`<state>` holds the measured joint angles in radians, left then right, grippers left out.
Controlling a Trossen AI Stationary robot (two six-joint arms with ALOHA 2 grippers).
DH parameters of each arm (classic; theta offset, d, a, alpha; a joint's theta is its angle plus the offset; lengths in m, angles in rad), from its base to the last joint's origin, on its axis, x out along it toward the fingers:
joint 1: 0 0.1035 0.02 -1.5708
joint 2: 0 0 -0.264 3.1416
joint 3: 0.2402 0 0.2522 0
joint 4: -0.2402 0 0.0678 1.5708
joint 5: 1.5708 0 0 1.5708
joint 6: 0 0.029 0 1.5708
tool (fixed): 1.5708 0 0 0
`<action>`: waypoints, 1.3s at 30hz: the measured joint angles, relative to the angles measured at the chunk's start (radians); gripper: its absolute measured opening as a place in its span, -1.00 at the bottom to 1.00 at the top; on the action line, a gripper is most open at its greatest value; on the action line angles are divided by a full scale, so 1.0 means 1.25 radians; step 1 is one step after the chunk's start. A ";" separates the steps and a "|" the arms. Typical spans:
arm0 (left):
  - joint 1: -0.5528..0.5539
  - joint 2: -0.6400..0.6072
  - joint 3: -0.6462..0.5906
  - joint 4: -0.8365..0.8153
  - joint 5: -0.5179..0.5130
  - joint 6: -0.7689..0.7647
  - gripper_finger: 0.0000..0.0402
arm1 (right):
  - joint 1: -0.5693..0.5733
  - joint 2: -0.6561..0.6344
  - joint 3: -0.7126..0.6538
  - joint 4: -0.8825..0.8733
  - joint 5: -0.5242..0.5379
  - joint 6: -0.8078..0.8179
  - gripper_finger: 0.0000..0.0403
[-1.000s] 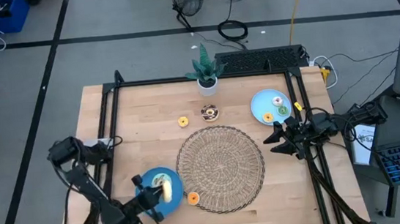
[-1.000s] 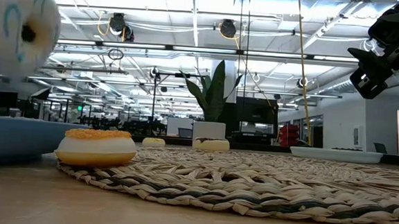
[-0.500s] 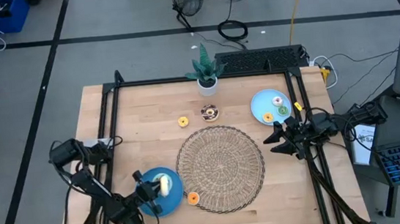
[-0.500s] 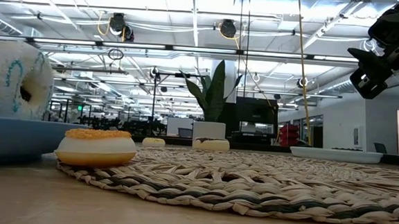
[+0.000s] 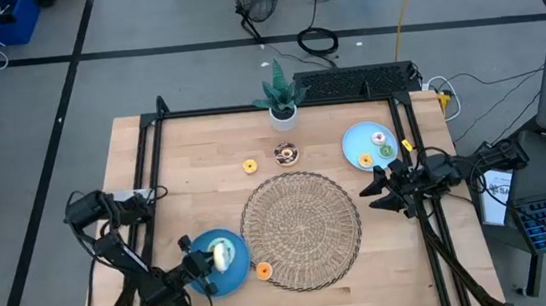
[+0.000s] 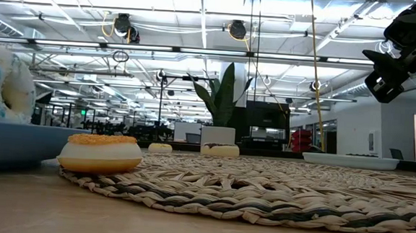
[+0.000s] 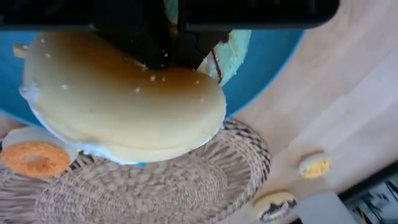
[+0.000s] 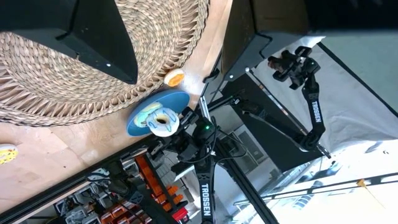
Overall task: Pick & Place donuts
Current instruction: Put the large white donut on the blue plate
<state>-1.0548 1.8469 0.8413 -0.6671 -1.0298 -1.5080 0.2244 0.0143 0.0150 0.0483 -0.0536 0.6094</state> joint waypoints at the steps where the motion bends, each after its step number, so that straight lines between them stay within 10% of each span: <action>1: -0.001 0.000 0.000 -0.001 0.010 -0.008 -0.93 | 0.000 0.000 0.000 0.000 0.000 0.000 0.09; 20: -0.001 -0.001 0.000 -0.016 0.097 -0.110 -0.90 | 0.000 0.000 0.000 0.000 0.000 0.000 0.09; 39: -0.033 -0.001 0.000 -0.033 0.144 -0.214 0.05 | 0.000 0.000 0.000 0.000 0.000 0.000 0.09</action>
<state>-1.0963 1.8460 0.8413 -0.7086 -0.8496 -1.7752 0.2241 0.0147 0.0151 0.0483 -0.0536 0.6094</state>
